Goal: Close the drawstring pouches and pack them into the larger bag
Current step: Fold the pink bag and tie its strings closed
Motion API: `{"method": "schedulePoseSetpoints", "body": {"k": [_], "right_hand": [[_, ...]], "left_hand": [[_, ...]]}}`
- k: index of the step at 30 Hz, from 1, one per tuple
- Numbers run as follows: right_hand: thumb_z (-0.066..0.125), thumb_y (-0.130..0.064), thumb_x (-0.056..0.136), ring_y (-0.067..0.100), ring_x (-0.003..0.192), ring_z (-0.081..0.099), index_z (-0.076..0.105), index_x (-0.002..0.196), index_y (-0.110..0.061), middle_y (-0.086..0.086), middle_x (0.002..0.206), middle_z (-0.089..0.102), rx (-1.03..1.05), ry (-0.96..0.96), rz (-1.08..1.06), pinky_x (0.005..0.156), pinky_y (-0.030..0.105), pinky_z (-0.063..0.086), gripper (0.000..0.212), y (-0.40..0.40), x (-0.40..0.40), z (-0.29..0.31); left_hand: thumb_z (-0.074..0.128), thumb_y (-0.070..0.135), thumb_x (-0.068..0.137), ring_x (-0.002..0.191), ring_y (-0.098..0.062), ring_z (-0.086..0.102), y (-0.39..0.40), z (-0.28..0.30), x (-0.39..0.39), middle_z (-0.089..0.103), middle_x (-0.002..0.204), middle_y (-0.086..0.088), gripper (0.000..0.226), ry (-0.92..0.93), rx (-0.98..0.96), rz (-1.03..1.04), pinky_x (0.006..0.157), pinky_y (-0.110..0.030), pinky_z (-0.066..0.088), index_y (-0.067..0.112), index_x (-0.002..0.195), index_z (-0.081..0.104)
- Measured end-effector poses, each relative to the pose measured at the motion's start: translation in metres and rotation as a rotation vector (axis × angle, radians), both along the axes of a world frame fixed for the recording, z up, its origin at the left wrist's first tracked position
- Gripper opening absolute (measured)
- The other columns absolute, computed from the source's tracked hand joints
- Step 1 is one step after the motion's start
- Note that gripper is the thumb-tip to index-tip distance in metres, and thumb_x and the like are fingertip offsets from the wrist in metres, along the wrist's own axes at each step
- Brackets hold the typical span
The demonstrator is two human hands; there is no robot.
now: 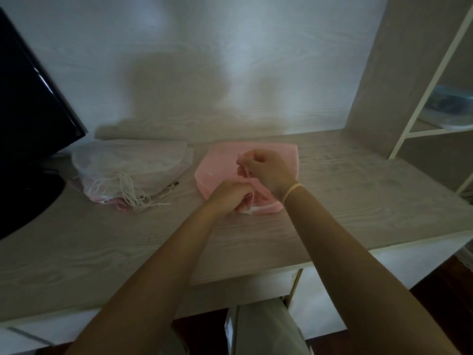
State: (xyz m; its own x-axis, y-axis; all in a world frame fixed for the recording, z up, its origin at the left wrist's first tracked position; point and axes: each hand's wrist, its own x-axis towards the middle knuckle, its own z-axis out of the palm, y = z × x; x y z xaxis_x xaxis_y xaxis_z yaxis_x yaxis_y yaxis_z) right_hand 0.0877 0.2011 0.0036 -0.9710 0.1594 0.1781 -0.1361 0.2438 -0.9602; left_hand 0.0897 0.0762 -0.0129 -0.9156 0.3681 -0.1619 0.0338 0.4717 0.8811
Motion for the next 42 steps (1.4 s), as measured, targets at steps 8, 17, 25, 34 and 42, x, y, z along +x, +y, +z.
{"method": "schedulePoseSetpoints", "body": {"k": [8, 17, 25, 34, 42], "right_hand": [[0.035, -0.053, 0.098, 0.022, 0.065, 0.065, 0.073, 0.082, -0.006, 0.008, 0.073, 0.071, 0.458, -0.147, -0.021, 0.074, 0.034, 0.052, 0.062, 0.001, -0.009, 0.008], [0.054, -0.042, 0.095, 0.01, 0.042, 0.032, 0.049, 0.058, -0.013, -0.005, 0.048, 0.043, 0.728, -0.303, 0.208, 0.046, 0.018, 0.031, 0.047, 0.027, 0.017, 0.033], [0.048, -0.016, 0.099, 0.03, 0.065, 0.059, 0.065, 0.106, 0.003, 0.022, 0.084, 0.064, 0.565, -0.569, 0.516, 0.068, 0.039, 0.055, 0.027, 0.022, 0.042, 0.029], [0.053, -0.036, 0.097, 0.019, 0.092, 0.072, 0.064, 0.115, -0.001, 0.011, 0.104, 0.072, 0.707, -0.751, 0.684, 0.089, 0.037, 0.056, 0.041, 0.016, 0.049, 0.028], [0.053, -0.038, 0.096, 0.027, 0.071, 0.072, 0.068, 0.103, 0.002, 0.016, 0.091, 0.073, 0.649, -0.612, 0.374, 0.056, 0.029, 0.056, 0.043, 0.021, 0.041, 0.029]], "left_hand": [[0.057, 0.021, 0.096, 0.035, -0.012, 0.047, -0.008, 0.016, -0.01, 0.057, 0.046, -0.006, 0.034, -0.023, 0.17, 0.074, 0.039, -0.018, 0.035, -0.001, 0.071, 0.062], [0.052, 0.007, 0.099, 0.051, -0.02, 0.058, 0.0, 0.023, -0.015, 0.06, 0.072, -0.019, 0.018, -0.248, 0.454, 0.159, 0.046, -0.022, 0.049, -0.007, 0.091, 0.061], [0.053, 0.015, 0.099, 0.068, -0.023, 0.066, -0.004, 0.012, -0.02, 0.066, 0.078, -0.014, 0.021, -0.486, 0.6, 0.13, 0.057, -0.032, 0.06, 0.002, 0.088, 0.066], [0.056, 0.019, 0.097, 0.06, -0.014, 0.063, -0.008, 0.008, -0.022, 0.066, 0.076, -0.006, 0.02, -0.44, 0.498, 0.078, 0.072, -0.033, 0.058, 0.008, 0.087, 0.07], [0.056, 0.015, 0.097, 0.064, -0.017, 0.066, -0.006, 0.008, -0.019, 0.067, 0.08, -0.01, 0.018, -0.408, 0.511, 0.085, 0.062, -0.029, 0.059, 0.004, 0.091, 0.068]]}}
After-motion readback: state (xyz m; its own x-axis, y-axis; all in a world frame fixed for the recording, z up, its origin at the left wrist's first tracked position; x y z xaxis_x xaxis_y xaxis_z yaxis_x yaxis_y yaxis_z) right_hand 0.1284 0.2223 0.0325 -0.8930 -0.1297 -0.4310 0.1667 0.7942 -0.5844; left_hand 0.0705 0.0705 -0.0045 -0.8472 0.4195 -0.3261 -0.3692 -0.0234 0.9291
